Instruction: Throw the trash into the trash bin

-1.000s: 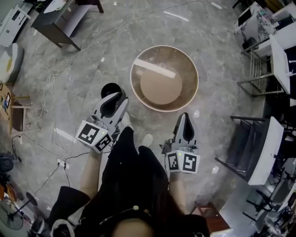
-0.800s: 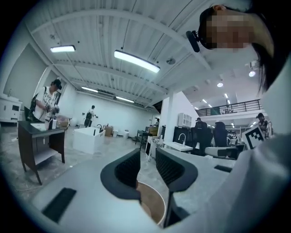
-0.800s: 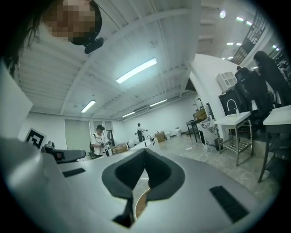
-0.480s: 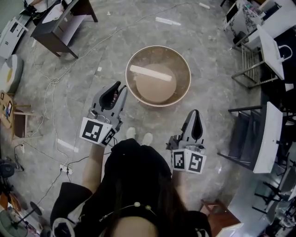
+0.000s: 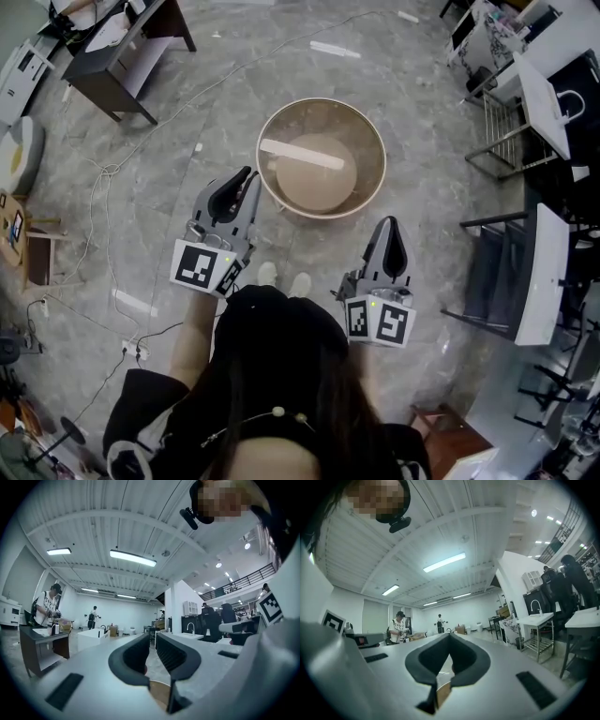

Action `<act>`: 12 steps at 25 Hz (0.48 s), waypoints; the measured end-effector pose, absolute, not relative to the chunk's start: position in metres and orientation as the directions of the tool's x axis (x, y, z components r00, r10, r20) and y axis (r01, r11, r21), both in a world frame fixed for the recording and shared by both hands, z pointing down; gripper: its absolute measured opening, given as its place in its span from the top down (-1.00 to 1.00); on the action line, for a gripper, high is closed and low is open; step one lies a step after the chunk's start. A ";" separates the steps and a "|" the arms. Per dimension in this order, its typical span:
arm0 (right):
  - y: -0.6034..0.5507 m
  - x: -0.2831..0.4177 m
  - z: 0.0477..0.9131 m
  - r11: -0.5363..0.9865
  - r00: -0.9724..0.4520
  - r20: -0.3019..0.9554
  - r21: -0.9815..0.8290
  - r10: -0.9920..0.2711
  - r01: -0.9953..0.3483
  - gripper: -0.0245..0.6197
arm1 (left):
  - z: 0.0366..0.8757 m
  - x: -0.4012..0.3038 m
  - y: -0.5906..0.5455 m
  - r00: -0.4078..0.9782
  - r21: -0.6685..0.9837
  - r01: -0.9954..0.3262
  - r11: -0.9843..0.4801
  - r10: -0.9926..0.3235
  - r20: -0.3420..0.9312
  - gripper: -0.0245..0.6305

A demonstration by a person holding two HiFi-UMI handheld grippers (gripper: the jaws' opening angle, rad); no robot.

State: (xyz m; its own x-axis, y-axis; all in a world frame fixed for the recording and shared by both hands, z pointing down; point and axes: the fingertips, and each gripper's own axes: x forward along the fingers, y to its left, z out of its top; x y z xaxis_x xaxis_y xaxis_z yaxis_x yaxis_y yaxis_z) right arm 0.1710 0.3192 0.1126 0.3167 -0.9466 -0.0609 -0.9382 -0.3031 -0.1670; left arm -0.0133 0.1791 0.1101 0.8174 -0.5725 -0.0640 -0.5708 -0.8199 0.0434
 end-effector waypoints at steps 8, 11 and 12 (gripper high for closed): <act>0.323 0.163 0.113 -0.308 0.316 -0.049 -0.127 -0.948 -0.943 0.92 | 0.109 -0.016 0.184 0.825 0.052 -0.558 -0.828 -0.561 -0.069 0.77; 0.324 0.163 0.114 -0.311 0.319 -0.043 -0.125 -0.947 -0.942 0.92 | 0.109 -0.015 0.186 0.827 0.053 -0.555 -0.830 -0.558 -0.067 0.77; 0.324 0.163 0.115 -0.312 0.320 -0.042 -0.125 -0.947 -0.942 0.92 | 0.110 -0.015 0.186 0.828 0.053 -0.555 -0.830 -0.557 -0.065 0.77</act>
State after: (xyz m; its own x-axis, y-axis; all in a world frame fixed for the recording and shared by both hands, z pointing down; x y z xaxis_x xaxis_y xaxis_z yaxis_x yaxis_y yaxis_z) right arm 0.1635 0.3241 0.1146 0.3196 -0.9466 -0.0419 -0.9417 -0.3124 -0.1253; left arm -0.0151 0.1855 0.1098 0.8277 -0.5574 -0.0655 -0.5549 -0.8302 0.0531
